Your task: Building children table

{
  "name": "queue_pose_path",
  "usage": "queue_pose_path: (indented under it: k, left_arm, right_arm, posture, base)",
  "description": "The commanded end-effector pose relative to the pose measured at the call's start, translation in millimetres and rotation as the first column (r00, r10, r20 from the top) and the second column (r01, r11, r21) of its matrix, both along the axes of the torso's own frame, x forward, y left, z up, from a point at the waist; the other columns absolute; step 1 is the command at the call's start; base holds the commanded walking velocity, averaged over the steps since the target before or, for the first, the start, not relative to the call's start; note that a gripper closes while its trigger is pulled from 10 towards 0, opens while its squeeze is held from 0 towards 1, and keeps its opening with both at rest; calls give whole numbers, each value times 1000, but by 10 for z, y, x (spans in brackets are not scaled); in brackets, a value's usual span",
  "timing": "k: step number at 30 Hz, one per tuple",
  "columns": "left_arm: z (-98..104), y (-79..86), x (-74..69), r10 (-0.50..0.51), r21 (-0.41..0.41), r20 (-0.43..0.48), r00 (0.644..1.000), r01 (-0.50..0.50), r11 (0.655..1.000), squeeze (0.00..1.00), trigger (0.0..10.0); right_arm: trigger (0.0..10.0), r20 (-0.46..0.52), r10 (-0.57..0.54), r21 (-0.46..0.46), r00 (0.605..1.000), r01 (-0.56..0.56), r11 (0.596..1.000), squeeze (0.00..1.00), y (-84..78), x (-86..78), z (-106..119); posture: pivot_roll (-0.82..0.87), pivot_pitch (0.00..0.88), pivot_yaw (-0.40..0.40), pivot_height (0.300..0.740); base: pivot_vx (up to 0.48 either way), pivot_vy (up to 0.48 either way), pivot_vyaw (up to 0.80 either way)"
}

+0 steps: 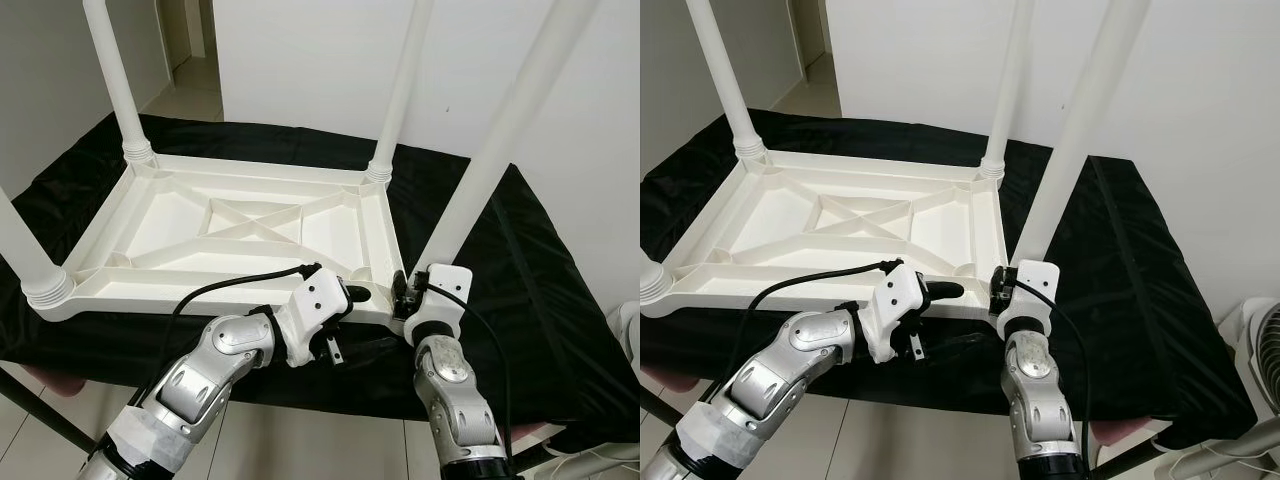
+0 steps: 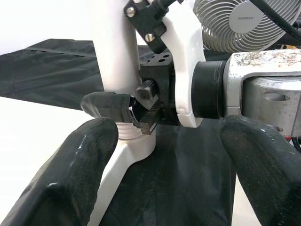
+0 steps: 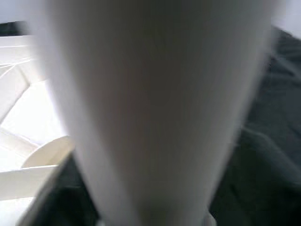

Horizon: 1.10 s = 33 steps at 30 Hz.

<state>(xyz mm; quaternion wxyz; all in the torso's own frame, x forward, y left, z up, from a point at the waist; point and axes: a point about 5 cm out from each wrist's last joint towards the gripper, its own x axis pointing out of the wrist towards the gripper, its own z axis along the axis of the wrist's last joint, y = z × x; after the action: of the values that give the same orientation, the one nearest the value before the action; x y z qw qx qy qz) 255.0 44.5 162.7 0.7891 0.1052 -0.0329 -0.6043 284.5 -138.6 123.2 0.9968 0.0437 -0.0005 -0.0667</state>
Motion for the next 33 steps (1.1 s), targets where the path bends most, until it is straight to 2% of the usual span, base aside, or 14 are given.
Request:
queue_pose_path:
  k: [1, 2, 3, 7, 10, 11, 12, 21, 22, 25, 26, 27, 28, 33]
  left_arm:
    - [-14, -33, -43, -69, 22, 3, 998, 69, 997, 0, 10000]
    - [-15, -32, -43, -70, 22, 3, 998, 70, 997, 0, 10000]
    - [-15, -34, -44, -71, 24, 4, 997, 71, 997, 0, 10000]
    - [-12, -35, -44, -72, 25, 4, 997, 72, 997, 0, 10000]
    - [-15, -35, -41, -74, 27, 4, 997, 73, 997, 0, 10000]
    - [-38, -36, -45, -76, 39, 6, 997, 76, 996, 0, 10000]
    - [-49, -35, -48, -78, 45, 6, 997, 77, 996, 0, 10000]
    - [-51, -57, -63, -85, 48, 6, 996, 84, 995, 0, 10000]
    - [-48, -59, -64, -86, 48, 7, 996, 85, 995, 0, 10000]
    - [-46, -58, -66, -86, 49, 8, 996, 85, 995, 0, 10000]
    - [-45, -57, -63, -85, 50, 10, 996, 84, 995, 0, 10000]
    - [-45, -57, -63, -85, 50, 10, 996, 84, 995, 0, 10000]
    - [-34, -46, -47, -74, 48, 14, 997, 73, 996, 0, 10000]
    - [-33, -47, -47, -70, 48, 16, 997, 69, 996, 0, 10000]
  right_arm:
    - [10000, -44, -8, 51, 999, 10, 999, 1000, 0, -29, -110]
    - [10000, -34, 14, 59, 999, -12, 998, 1000, 1, -22, -100]
    - [10000, -15, 95, 31, 995, -94, 995, 0, -39, -1, -79]
    - [10000, -16, 143, 19, 990, -143, 990, 0, -64, 8, -74]
    - [10000, -5, 255, -15, 967, -255, 967, 0, -127, 30, -53]
    - [10000, 8, 378, -71, 926, -376, 924, 0, -177, 50, -21]
    - [10000, 9, 417, -93, 909, -415, 905, 0, -193, 56, -13]
    - [10000, -15, 578, -196, 816, -569, 799, 0, -204, 206, 34]
    - [5451, -19, 597, -199, 802, -589, 784, 0, -194, 234, 38]
    - [5451, -24, 616, -199, 787, -608, 769, 0, -185, 253, 38]
    - [1529, -37, 627, -208, 778, -620, 757, 0, -187, 272, 20]
    - [1529, -37, 627, -208, 778, -620, 757, 0, -187, 272, 20]
    - [0, -65, 636, -218, 769, -633, 743, 0, -193, 296, -36]
    - [0, -76, 648, -200, 758, -648, 735, 0, -206, 290, -92]
  posture:
    - [-103, 0, -54, 740]
    - [-103, 0, -54, 740]
    - [-104, 0, -54, 740]
    - [-104, 0, -54, 740]
    - [-108, 0, -51, 740]
    - [-111, 0, -47, 740]
    - [-111, 0, -47, 740]
    - [-108, 0, -39, 740]
    - [-104, 0, -41, 740]
    - [-104, 0, -41, 740]
    - [-94, 0, -46, 740]
    - [-94, 0, -46, 740]
    - [-90, 0, -49, 740]
    - [-89, 0, -52, 740]
  base:
    - [0, 0, 0]
    - [0, 0, 0]
    - [0, 0, 0]
    - [0, 0, 0]
    - [0, 0, 0]
    - [0, 0, 0]
    - [0, 0, 0]
    - [0, 0, 0]
    - [0, 0, 0]
    - [0, 0, 0]
    - [0, 0, 0]
    - [0, 0, 0]
    - [0, 0, 0]
    - [0, 0, 0]
